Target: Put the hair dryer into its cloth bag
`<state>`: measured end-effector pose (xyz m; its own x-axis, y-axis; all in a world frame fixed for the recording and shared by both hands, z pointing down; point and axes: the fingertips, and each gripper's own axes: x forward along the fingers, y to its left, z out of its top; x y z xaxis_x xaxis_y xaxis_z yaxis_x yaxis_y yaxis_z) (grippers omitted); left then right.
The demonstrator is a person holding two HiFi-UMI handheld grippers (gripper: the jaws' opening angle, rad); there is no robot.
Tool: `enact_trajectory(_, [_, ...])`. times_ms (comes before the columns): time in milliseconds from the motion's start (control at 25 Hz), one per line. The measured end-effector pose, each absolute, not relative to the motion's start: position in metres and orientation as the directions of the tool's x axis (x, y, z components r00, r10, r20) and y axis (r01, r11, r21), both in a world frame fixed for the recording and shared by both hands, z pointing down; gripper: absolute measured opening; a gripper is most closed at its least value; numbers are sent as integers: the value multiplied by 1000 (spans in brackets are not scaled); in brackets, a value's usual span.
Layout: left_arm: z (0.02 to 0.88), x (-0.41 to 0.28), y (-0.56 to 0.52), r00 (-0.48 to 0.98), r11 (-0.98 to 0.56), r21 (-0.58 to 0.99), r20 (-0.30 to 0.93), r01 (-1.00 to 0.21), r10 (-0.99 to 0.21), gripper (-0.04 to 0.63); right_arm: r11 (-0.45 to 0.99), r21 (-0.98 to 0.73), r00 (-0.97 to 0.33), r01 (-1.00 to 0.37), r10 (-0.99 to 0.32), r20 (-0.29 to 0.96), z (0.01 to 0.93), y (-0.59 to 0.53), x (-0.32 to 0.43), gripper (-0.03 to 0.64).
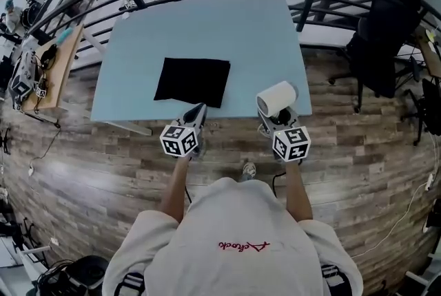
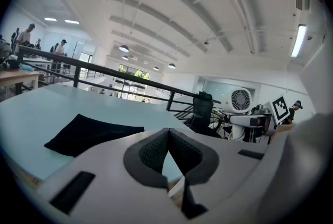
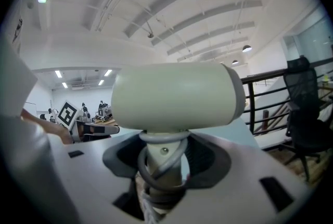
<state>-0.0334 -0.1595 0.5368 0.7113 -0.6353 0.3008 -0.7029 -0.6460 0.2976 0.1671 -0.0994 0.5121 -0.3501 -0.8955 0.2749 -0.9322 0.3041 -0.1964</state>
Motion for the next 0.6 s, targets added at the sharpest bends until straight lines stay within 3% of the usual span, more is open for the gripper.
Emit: enact_trajectory(600, [563,8,-178,668,-601,292,362,-744,-650,8,336,-235,-397,-912,-866,305,538,-122,206,229])
